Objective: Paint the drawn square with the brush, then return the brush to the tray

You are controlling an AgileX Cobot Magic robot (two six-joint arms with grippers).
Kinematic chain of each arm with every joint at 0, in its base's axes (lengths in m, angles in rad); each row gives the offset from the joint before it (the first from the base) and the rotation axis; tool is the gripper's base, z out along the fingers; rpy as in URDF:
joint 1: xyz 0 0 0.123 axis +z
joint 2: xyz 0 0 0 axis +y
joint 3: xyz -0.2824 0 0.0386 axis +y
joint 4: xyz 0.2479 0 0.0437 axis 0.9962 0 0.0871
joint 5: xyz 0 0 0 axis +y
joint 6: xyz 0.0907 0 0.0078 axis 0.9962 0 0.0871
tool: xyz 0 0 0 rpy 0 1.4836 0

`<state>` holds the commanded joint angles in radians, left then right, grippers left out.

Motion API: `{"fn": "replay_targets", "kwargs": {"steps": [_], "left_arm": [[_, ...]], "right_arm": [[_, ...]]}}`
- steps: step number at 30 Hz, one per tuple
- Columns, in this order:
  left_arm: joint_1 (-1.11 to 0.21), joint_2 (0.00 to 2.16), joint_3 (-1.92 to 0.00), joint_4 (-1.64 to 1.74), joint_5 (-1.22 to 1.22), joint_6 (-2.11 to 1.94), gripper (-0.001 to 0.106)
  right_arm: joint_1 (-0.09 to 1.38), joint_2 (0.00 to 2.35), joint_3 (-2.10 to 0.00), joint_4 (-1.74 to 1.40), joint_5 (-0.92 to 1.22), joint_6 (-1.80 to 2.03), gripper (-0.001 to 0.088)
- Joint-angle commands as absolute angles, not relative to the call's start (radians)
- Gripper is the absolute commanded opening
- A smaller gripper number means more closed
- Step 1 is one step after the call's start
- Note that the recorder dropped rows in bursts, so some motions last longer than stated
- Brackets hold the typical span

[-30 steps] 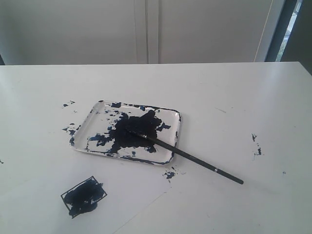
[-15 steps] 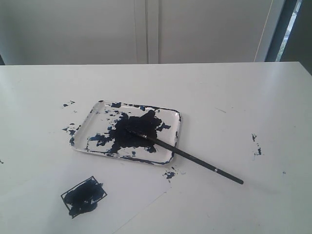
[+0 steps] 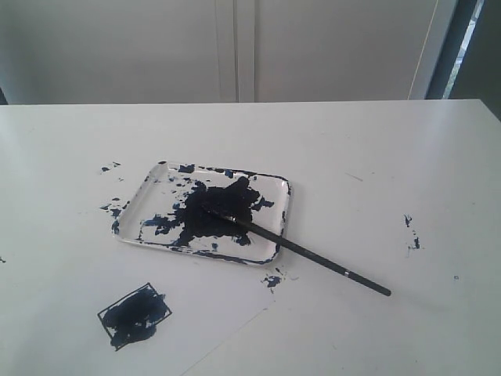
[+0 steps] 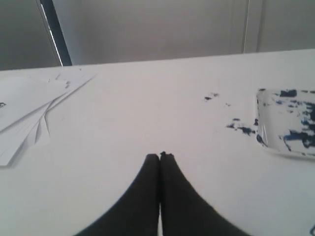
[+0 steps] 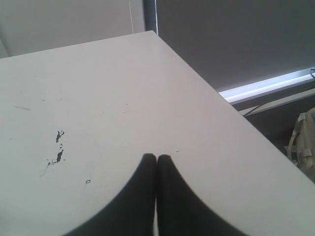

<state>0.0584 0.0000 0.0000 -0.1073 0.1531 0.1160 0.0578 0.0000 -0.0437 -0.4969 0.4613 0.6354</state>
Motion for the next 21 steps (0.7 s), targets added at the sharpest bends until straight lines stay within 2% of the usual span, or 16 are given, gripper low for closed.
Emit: {"fn": "replay_targets", "kwargs": {"steps": [2,5,13,21], "left_arm": [[0.058,0.0,0.0,-0.107,0.216,0.112,0.0],[0.058,0.0,0.0,-0.107,0.187,0.105,0.0],[0.166,0.0,0.0,-0.059,0.203,0.112,0.0],[0.155,0.0,0.0,-0.079,0.211,0.102,0.0]], "right_arm": [[0.058,0.0,-0.044,-0.497,0.461,0.635,0.0],[0.058,0.0,-0.044,-0.497,0.461,0.635,0.0],[0.058,0.0,-0.044,-0.497,0.461,0.635,0.0],[0.058,0.0,-0.044,-0.497,0.461,0.635,0.0]]}}
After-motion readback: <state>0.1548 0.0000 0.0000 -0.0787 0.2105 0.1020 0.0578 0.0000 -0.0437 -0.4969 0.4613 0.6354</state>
